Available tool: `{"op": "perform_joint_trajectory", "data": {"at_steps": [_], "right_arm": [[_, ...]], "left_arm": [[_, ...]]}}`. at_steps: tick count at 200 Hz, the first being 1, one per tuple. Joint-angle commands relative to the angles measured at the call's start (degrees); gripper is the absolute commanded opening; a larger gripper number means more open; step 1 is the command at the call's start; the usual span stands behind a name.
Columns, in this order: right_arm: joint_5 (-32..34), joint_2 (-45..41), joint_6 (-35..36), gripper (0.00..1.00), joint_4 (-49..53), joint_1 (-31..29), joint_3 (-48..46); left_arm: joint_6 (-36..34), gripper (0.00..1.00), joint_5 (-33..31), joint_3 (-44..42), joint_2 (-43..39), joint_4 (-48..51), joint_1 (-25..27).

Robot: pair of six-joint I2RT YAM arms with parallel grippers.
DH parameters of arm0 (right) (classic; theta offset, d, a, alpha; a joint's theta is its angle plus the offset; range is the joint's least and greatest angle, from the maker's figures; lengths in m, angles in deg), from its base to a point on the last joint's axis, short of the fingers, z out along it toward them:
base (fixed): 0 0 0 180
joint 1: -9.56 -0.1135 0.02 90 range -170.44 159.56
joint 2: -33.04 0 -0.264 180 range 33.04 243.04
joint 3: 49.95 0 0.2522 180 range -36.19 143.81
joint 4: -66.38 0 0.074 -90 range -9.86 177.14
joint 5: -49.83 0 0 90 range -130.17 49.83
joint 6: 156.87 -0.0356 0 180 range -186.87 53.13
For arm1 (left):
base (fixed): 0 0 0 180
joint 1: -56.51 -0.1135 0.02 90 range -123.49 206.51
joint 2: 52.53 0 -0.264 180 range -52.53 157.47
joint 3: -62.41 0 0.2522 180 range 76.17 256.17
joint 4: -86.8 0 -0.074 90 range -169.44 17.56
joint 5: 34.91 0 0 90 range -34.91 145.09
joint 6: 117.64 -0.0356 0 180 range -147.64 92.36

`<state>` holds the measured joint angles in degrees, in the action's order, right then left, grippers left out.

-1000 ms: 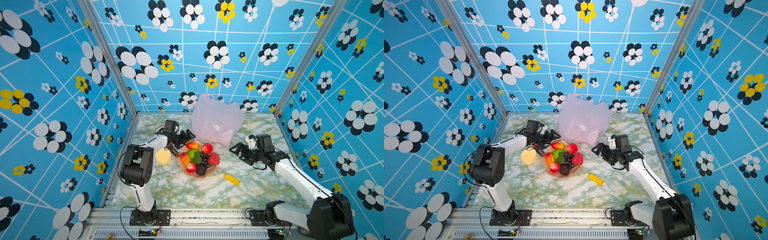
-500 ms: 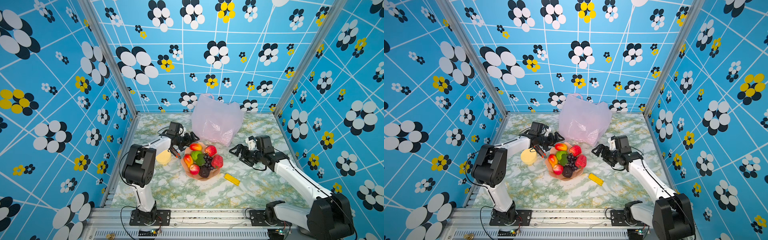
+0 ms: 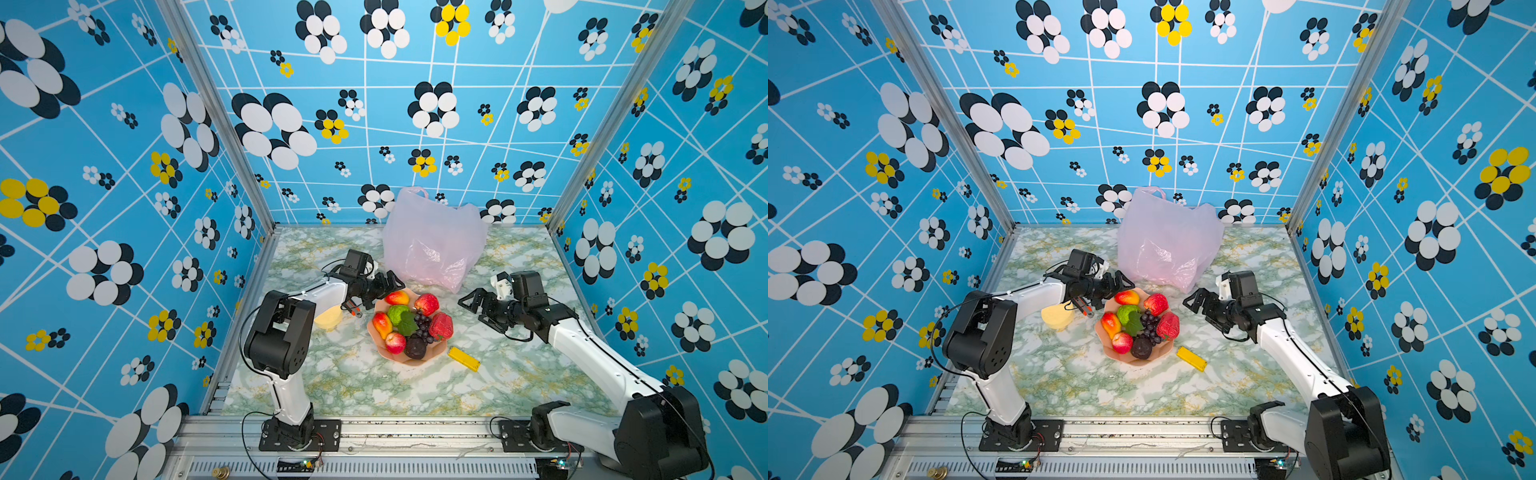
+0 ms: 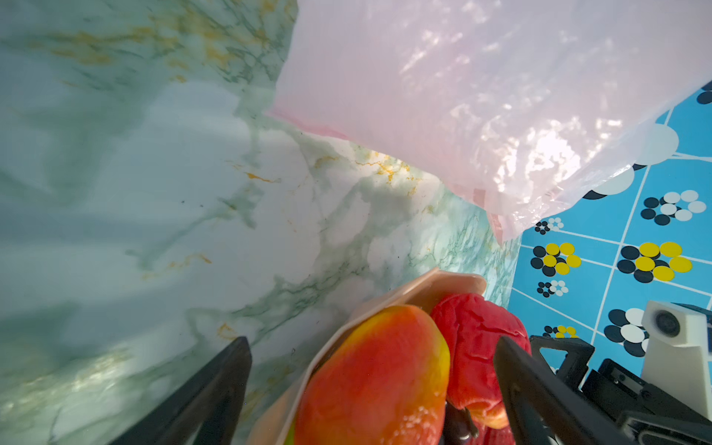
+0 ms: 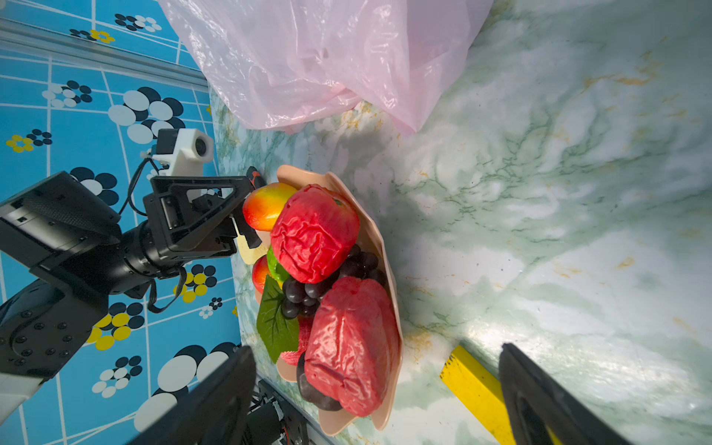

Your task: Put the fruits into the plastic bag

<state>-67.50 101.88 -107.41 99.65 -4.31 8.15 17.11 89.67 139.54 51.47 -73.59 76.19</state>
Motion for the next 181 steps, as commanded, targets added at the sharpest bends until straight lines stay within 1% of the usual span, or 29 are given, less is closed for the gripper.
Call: {"op": "perform_joint_trajectory", "data": {"at_steps": [1,80,181], "right_arm": [[0.53,0.33,0.05,0.99,-0.95,-0.66,-0.33],[1.26,0.21,0.76,0.99,-0.61,-0.69,-0.81],[1.55,-0.05,0.72,0.99,-0.44,-0.84,-1.37]], "left_arm": [[1.26,0.99,-0.26,-0.64,-1.62,-0.91,1.21],[2.09,0.99,-0.57,-1.11,-0.65,-2.07,2.77],[1.75,0.99,-1.02,-1.07,-0.73,-1.50,3.09]]}}
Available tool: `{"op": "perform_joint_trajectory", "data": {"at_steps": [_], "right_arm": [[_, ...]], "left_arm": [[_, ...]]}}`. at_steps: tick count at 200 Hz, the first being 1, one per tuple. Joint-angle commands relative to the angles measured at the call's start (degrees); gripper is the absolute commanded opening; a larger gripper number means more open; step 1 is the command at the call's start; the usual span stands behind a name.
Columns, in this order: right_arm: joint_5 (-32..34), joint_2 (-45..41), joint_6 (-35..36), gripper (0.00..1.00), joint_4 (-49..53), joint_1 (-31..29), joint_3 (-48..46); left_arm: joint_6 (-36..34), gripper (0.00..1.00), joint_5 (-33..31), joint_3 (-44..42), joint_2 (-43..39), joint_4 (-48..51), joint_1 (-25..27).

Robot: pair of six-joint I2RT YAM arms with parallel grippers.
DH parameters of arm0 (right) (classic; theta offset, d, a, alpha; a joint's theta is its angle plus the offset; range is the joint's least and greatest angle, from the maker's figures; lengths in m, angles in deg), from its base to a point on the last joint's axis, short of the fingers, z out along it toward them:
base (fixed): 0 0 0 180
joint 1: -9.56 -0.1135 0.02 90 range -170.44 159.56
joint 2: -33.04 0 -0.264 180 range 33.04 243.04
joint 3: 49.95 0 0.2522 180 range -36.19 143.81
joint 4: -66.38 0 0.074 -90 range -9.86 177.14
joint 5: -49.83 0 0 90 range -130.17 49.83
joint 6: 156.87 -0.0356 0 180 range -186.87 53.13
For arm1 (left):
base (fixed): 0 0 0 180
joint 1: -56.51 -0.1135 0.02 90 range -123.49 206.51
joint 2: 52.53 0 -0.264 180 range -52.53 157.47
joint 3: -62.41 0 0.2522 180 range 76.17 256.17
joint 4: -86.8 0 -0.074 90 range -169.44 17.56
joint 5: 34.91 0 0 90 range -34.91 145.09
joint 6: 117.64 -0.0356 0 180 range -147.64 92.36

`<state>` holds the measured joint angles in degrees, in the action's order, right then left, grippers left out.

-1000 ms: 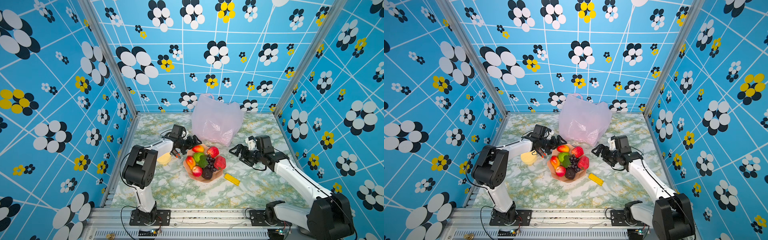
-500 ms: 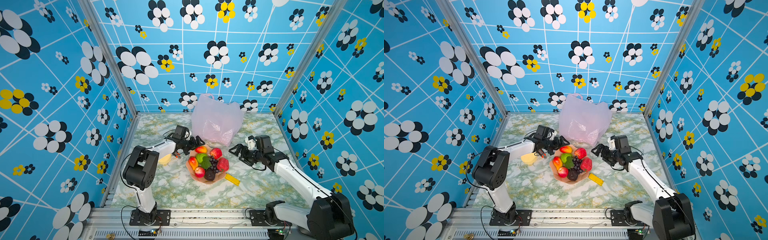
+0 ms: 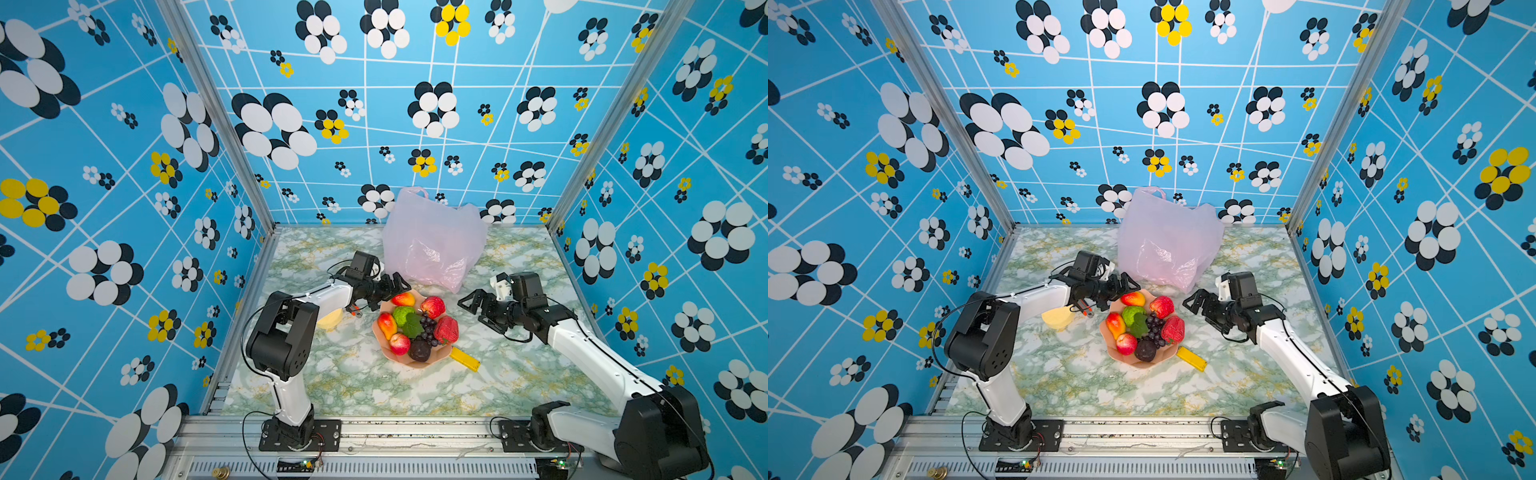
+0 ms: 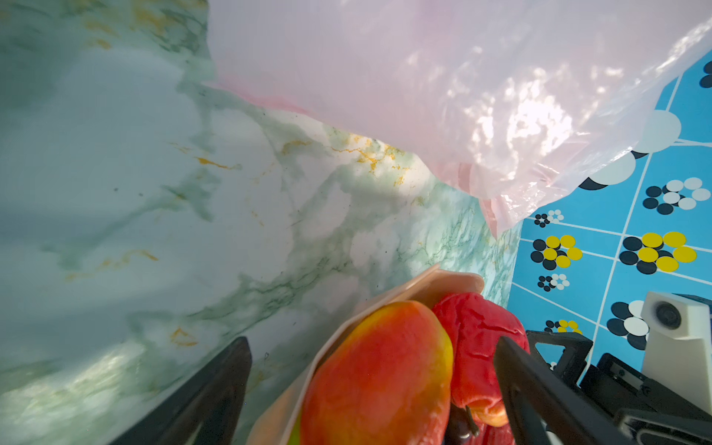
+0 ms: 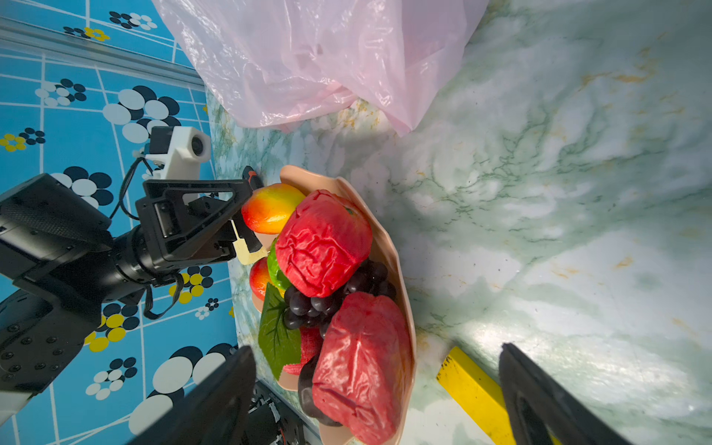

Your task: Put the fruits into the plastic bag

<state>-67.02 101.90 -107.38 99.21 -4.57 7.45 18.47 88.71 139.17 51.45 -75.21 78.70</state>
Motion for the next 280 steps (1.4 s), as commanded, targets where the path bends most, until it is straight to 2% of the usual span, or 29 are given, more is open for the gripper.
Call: {"op": "perform_joint_trajectory", "data": {"at_steps": [1,95,165,214,250,280], "right_arm": [[1.07,-0.07,0.70,0.99,0.00,-0.58,-0.67],[2.99,0.39,2.42,0.99,2.07,-0.55,1.44],[8.10,3.37,7.27,0.99,5.79,-0.42,8.21],[9.79,14.03,9.47,0.99,5.89,1.03,19.10],[9.40,24.66,6.86,0.99,3.67,6.70,29.13],[9.22,34.25,7.73,0.99,5.50,9.64,40.19]], "left_arm": [[0.44,0.99,-0.06,-0.69,-0.71,0.10,0.57],[-3.37,0.99,-1.81,0.52,-3.29,5.16,-1.47],[-3.83,0.99,0.15,-1.63,-7.33,5.39,-6.73],[-5.73,0.99,1.63,-2.01,-13.43,9.24,-12.01],[-7.11,0.99,2.30,-2.27,-17.04,11.77,-14.41],[-8.61,0.99,2.42,-1.12,-18.34,14.13,-15.54]]}}
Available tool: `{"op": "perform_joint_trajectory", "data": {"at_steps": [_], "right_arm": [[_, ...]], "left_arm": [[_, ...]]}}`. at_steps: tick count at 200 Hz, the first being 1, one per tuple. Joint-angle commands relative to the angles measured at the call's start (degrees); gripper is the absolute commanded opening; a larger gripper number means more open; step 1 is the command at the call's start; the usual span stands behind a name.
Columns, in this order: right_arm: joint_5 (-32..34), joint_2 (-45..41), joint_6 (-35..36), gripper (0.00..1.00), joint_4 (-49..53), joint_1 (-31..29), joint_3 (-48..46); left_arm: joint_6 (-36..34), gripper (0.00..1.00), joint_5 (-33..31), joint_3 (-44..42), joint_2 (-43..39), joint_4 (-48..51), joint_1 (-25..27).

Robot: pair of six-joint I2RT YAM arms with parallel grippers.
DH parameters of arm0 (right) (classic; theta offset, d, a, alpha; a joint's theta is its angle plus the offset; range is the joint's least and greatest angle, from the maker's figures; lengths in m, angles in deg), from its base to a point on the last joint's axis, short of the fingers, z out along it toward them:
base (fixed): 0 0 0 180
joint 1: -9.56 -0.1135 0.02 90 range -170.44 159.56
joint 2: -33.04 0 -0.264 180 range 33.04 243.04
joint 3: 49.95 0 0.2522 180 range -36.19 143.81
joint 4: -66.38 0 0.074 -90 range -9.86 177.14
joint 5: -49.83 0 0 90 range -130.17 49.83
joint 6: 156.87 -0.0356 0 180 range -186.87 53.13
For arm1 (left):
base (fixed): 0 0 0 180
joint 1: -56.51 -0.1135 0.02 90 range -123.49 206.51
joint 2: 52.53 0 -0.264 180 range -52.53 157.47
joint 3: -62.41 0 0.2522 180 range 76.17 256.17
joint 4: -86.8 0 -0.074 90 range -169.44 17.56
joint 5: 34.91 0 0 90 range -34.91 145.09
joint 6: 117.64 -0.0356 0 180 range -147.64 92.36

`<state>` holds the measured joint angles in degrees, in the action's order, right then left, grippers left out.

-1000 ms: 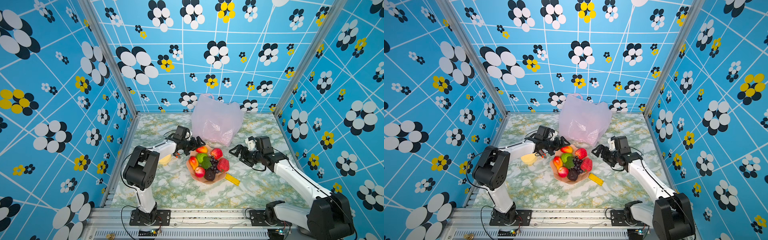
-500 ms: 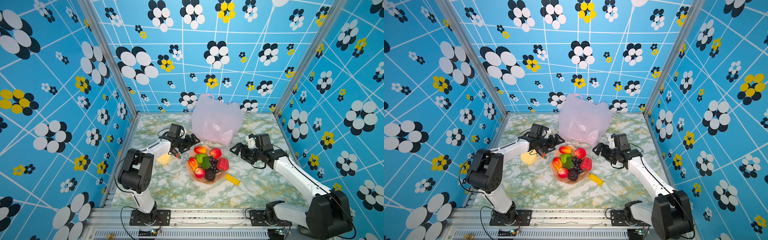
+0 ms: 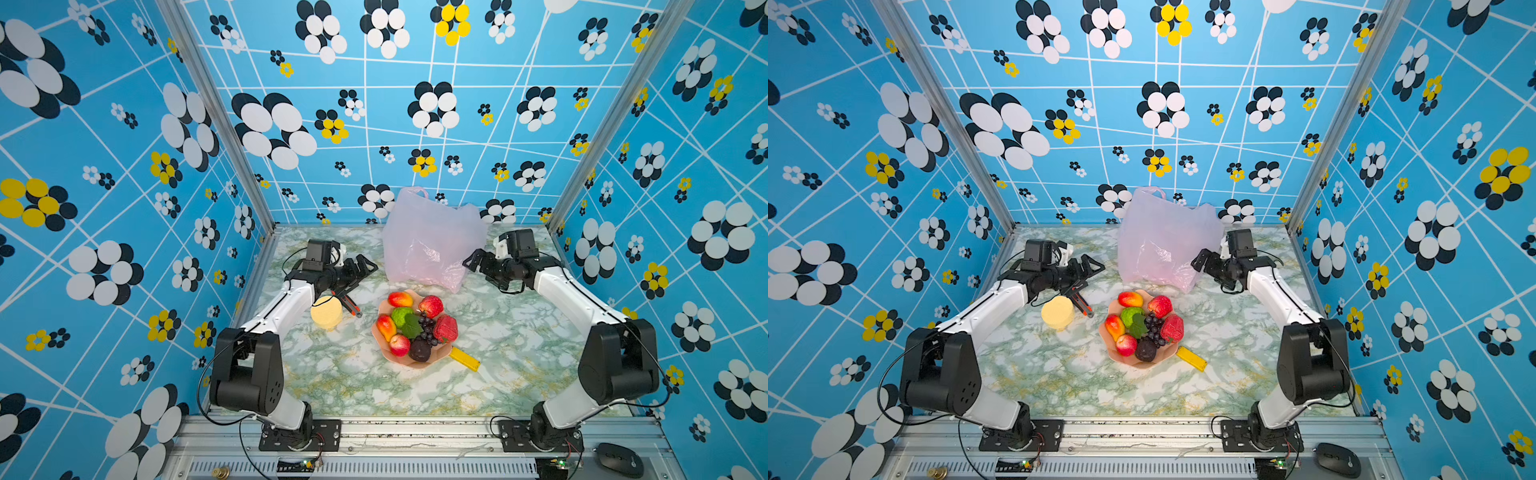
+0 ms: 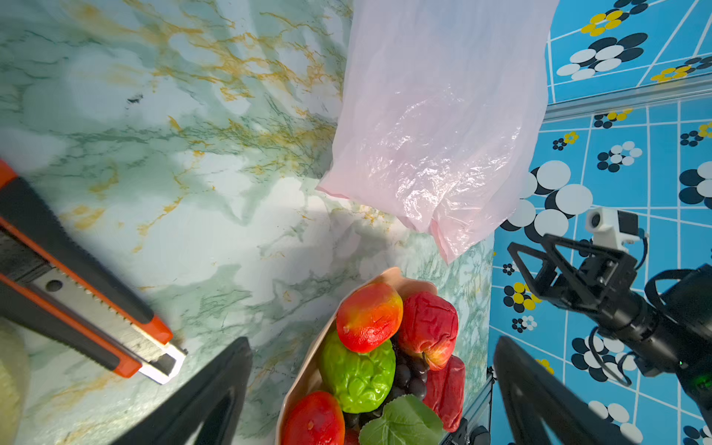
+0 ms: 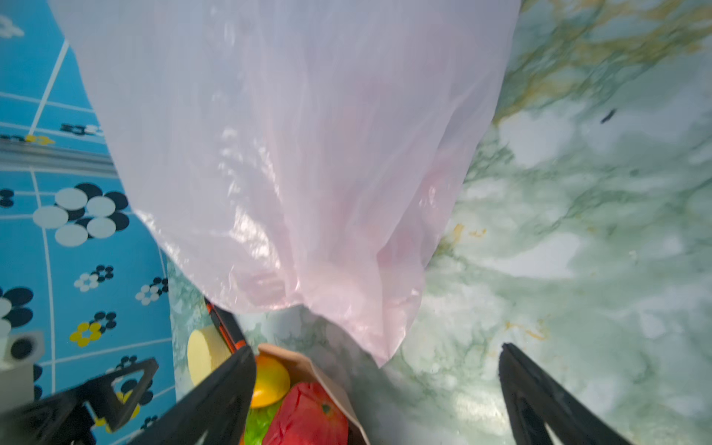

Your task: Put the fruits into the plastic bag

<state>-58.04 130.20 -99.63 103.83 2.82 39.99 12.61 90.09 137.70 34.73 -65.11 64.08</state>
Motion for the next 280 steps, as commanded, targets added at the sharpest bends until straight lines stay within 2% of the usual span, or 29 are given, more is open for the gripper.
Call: {"op": "perform_joint_trajectory", "data": {"at_steps": [1,33,67,96,121,135,153,166,179,185,205,221,247,262,280], "right_arm": [[0.17,6.33,-0.07,0.99,0.91,2.30,8.05],[-1.11,14.91,-2.07,0.99,0.15,3.92,18.53],[-2.33,25.44,-2.75,0.99,4.06,4.46,31.11],[-5.70,32.22,-5.14,0.99,-0.70,4.46,36.15],[-6.66,36.40,-5.17,0.98,-0.01,3.66,40.23],[-6.52,37.88,-3.83,0.83,0.68,2.81,42.19],[-7.87,39.46,-2.51,0.52,1.55,2.02,44.46],[-8.10,38.65,-1.87,0.24,0.17,1.65,43.62],[-7.23,36.42,-0.58,0.07,-1.91,1.34,41.55],[-6.41,34.56,0.84,0.00,-3.72,1.09,39.23],[-2.32,26.13,6.96,0.00,-11.17,0.59,31.28],[2.49,18.48,14.21,0.00,-18.07,-2.90,24.08],[9.88,5.15,30.28,0.00,-33.86,-6.90,10.22],[11.47,-0.32,40.66,0.00,-40.06,-9.48,5.74],[12.44,-4.88,52.78,0.00,-42.51,-12.92,3.87]], "left_arm": [[-2.78,0.99,1.04,0.34,-1.69,4.08,-0.95],[-3.45,0.99,1.55,1.53,-2.36,5.88,-2.00],[-3.61,0.99,1.83,2.07,-3.30,7.40,-2.97],[-4.36,0.99,1.65,2.71,-4.28,9.36,-3.56],[-5.24,0.99,1.56,3.64,-5.17,11.81,-4.27],[-5.23,0.99,1.29,3.85,-5.86,12.38,-4.75],[-4.96,0.99,1.37,4.55,-6.14,12.89,-4.94],[-4.73,0.99,1.63,5.03,-6.23,13.42,-4.93],[-4.49,0.99,1.65,5.21,-6.77,13.92,-4.94],[-4.31,0.99,1.50,5.02,-7.10,13.96,-4.94],[-3.67,0.99,1.18,4.50,-8.93,14.30,-4.92],[-2.73,0.99,1.04,3.57,-10.91,13.63,-4.94],[0.81,0.99,2.47,2.03,-14.25,11.20,-5.02],[3.08,0.99,3.28,1.32,-16.60,9.48,-5.02],[6.00,0.99,4.44,0.77,-19.44,6.89,-5.10]]}}
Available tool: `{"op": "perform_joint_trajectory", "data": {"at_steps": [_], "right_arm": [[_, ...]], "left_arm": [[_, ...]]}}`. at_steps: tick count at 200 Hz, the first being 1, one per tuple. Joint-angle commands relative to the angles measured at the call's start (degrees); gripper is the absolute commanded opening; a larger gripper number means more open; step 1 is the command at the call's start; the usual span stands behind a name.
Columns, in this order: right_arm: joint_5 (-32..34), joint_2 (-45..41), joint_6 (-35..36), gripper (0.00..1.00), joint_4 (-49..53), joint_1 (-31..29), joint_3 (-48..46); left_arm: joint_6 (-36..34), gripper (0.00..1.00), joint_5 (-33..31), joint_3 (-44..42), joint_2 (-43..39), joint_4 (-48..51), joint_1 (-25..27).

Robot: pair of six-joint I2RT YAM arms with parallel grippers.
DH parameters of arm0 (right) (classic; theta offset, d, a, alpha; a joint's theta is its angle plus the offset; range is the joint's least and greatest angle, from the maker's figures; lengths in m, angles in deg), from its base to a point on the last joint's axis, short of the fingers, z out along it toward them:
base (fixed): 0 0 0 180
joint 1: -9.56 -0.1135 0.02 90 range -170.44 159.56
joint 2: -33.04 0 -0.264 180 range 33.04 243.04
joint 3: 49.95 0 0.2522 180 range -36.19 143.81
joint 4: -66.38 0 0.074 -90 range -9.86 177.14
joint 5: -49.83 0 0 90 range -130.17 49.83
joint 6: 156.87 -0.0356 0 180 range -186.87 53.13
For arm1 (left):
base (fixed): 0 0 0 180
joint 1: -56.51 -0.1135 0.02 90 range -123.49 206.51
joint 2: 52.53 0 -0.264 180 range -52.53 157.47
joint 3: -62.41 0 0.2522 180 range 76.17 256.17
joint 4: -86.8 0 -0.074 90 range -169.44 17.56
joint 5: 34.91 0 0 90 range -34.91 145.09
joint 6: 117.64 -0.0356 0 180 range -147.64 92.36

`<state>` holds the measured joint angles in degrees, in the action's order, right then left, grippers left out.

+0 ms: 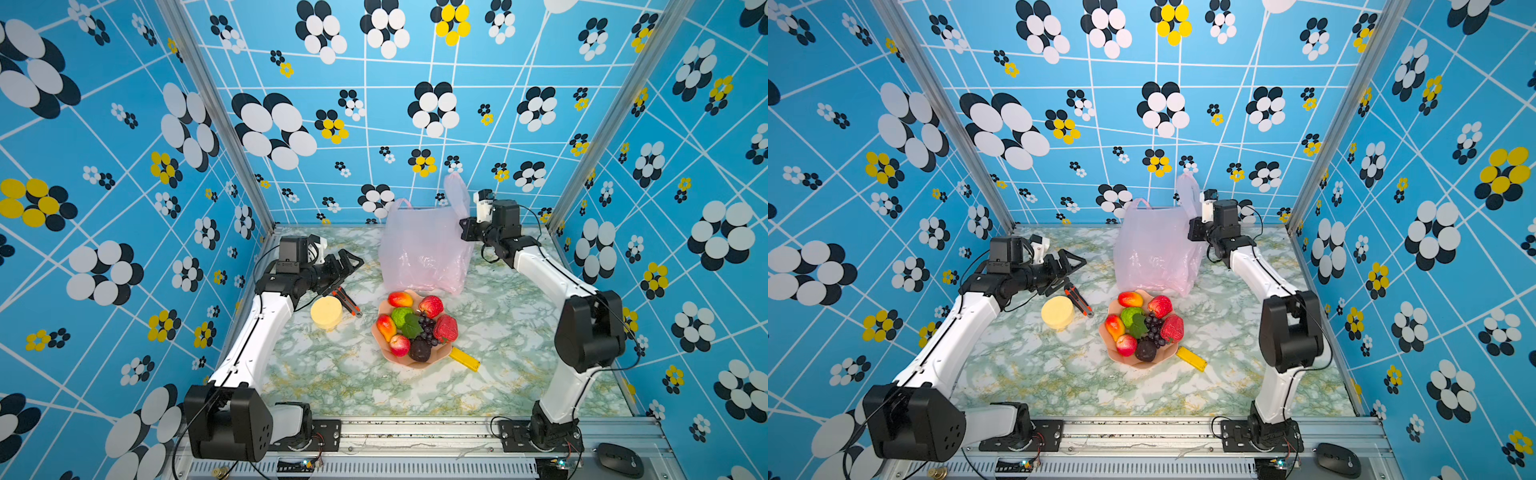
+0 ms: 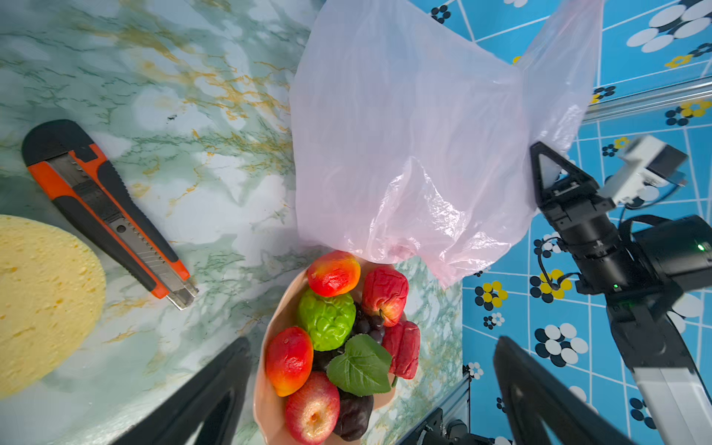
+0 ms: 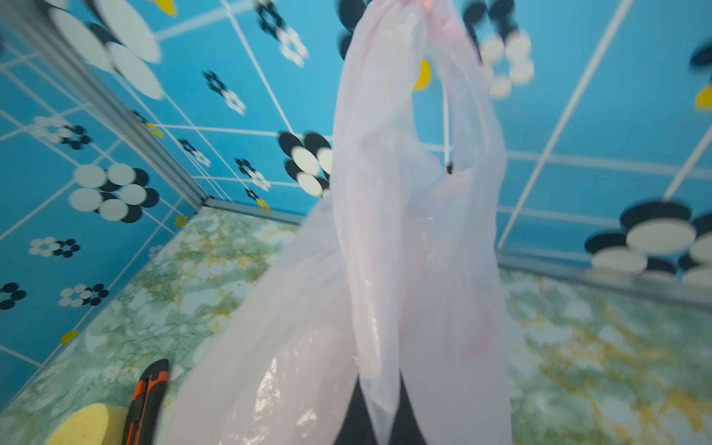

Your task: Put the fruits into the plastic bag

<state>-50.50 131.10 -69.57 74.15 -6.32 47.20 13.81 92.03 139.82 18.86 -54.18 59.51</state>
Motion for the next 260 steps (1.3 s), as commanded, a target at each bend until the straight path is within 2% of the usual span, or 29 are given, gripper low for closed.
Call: {"op": "perform_joint_trajectory", "data": {"at_steps": [1,24,49,77,106,126,146,194,209,235,260], "right_arm": [[4.89,-6.04,23.08,0.00,-12.99,-3.97,-3.42],[2.96,-11.46,39.68,0.00,-18.04,-9.12,-7.12],[0.64,-16.06,55.73,0.00,-18.46,-14.63,-9.58],[-0.66,-20.45,64.60,0.00,-15.13,-19.01,-9.91],[-4.35,-25.44,62.64,0.00,-14.19,-19.33,-11.38],[-8.94,-28.79,65.03,0.00,-6.00,-19.28,-11.24],[-12.88,-32.81,63.99,0.00,-1.74,-19.20,-12.75],[-16.96,-38.40,63.01,0.00,2.31,-19.05,-16.66],[-17.65,-39.21,62.42,0.00,2.81,-19.06,-17.17],[-18.44,-40.54,60.99,0.00,1.96,-19.05,-18.35],[-19.21,-41.35,60.22,0.00,1.26,-19.07,-18.93]], "left_arm": [[4.92,0.99,2.55,-1.39,-3.78,-4.10,-0.49],[6.85,0.99,3.86,-0.59,-6.63,-4.53,-0.88],[8.13,0.99,5.19,0.57,-9.05,-3.74,-1.74],[8.98,0.99,6.87,1.98,-11.32,-3.80,-3.20],[9.71,0.99,8.15,2.46,-12.84,-4.26,-5.12],[9.70,0.99,8.98,2.74,-13.25,-4.69,-6.91],[10.80,0.99,11.56,3.38,-12.30,-6.17,-8.93],[12.16,0.99,14.90,5.62,-8.52,-7.28,-9.59],[9.00,0.99,12.61,6.80,-7.90,-2.64,-9.58],[-3.51,1.00,5.38,12.54,-6.71,13.56,-9.39],[-10.42,1.00,1.66,14.42,-7.61,24.60,-9.42]]}}
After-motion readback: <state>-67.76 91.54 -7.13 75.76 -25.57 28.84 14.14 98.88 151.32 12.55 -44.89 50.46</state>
